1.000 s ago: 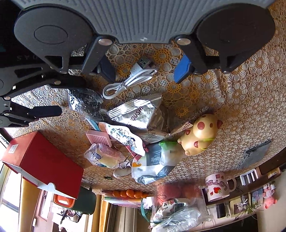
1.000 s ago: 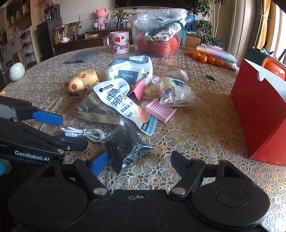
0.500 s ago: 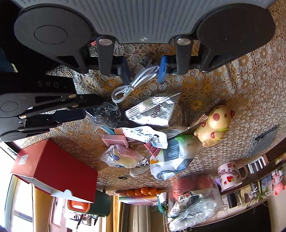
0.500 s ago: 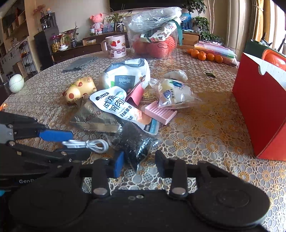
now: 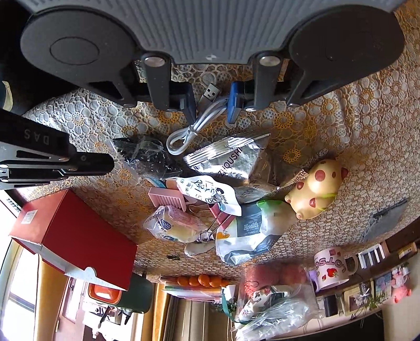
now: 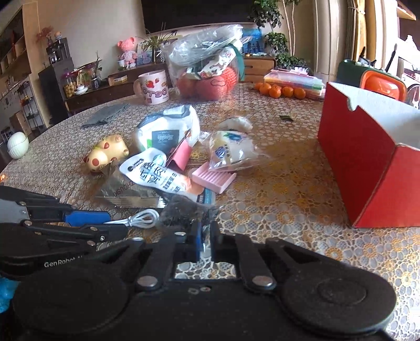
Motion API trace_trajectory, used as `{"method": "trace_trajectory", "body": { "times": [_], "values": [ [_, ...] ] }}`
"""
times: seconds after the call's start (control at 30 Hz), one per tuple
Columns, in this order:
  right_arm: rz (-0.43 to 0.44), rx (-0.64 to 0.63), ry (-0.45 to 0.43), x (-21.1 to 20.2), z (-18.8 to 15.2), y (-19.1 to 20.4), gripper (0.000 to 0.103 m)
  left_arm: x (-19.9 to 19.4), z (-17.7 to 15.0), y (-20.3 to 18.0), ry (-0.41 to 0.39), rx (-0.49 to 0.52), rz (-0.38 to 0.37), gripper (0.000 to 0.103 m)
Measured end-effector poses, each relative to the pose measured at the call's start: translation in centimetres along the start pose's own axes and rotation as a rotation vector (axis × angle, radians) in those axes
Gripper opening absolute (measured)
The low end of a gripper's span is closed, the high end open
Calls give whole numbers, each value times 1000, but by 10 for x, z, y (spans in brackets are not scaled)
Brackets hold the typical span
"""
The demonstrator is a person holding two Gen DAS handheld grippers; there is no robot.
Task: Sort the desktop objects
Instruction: 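Close left tool on the white USB cable while right tool grasps the black bag, then carry the cable with left tool over the red shoebox while right tool carries the bag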
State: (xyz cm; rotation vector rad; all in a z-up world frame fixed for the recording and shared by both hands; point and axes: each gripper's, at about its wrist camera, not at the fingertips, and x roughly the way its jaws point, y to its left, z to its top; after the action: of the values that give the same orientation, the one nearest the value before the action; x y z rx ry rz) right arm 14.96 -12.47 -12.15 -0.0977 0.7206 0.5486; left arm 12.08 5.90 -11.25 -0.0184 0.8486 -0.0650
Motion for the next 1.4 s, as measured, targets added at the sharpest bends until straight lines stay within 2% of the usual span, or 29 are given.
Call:
{"method": "trace_trajectory", "body": {
  "times": [0.13, 0.2, 0.27, 0.4, 0.53, 0.7, 0.87, 1.0, 1.2, 1.4],
  "values": [
    [2, 10, -5, -5, 0, -7, 3, 0, 0, -2, 2, -10, 6, 24],
    [5, 18, 1, -5, 1, -8, 20, -1, -1, -1, 1, -20, 8, 23],
    [18, 24, 1, -5, 3, -6, 22, -3, -2, 1, -2, -24, 18, 23],
    [30, 27, 1, -3, 10, 3, 39, -6, -5, 8, -9, -35, 43, 23],
    [27, 41, 13, 7, 16, 9, 51, -6, -6, 19, -9, -66, 57, 23],
    [4, 67, 27, 20, 17, 18, 75, -6, -6, 23, -15, -69, 56, 23],
    [-5, 66, 55, 31, 17, 24, 75, -6, -7, 24, -21, -72, 52, 23],
    [-20, 87, 96, 39, 14, 23, 65, -6, -7, 25, -22, -72, 51, 23],
    [-15, 96, 92, 32, 13, 23, 44, -7, -7, 23, -21, -71, 48, 23],
    [0, 111, 89, 15, 11, 14, 40, -13, -4, 15, -19, -76, 32, 23]
  ]
}}
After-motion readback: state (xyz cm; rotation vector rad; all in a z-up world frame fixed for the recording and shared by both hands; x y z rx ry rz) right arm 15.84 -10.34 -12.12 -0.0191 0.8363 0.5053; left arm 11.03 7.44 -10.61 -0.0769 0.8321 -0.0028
